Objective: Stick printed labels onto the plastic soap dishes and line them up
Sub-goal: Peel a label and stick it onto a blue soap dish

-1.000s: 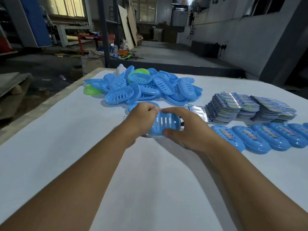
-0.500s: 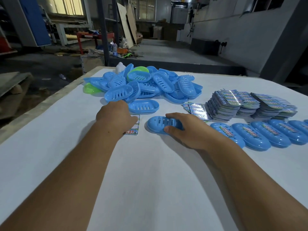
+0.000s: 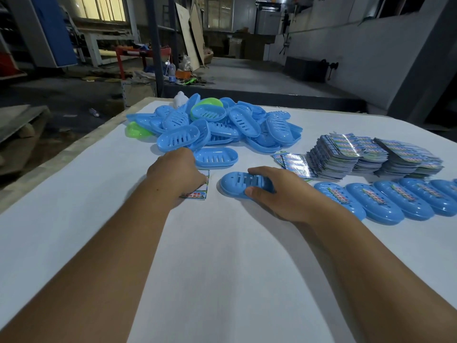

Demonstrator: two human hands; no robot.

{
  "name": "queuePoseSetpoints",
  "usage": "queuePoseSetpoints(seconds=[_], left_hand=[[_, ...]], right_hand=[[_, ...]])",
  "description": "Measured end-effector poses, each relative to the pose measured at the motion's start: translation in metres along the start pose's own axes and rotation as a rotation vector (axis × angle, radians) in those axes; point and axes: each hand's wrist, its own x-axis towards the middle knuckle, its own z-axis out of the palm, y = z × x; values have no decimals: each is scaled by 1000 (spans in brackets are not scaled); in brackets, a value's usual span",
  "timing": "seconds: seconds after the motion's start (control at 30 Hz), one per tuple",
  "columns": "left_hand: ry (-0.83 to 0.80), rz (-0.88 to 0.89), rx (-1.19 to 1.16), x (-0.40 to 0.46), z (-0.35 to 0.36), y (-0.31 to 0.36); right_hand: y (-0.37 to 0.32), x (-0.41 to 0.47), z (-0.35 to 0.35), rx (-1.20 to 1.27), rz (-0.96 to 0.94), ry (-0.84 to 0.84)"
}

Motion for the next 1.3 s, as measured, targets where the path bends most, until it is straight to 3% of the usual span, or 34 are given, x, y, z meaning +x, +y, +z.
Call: queuePoseSetpoints(seconds=[0.4,0.53,0.7,0.87,1.1,1.3], left_hand=[[-43,-18,-54,-1,-6,4],[-41,-4,-388,-2,-12,11],[3,112,-942,-15,-10,34],[-15,143,-1104,-20,5,45],[-46,19,-1030,-14,-2,45],[-102,58,-876,-21,-3,42]], right_hand=[[-3,-1,-1,-7,21,-18],[-8,-3,-3,61,37,1],[-20,-4,2,220,0,338],[-33,-2,6,691,-2,186],[-22,4,-1,711,143,339],[-18,7,-2,720,162,386]])
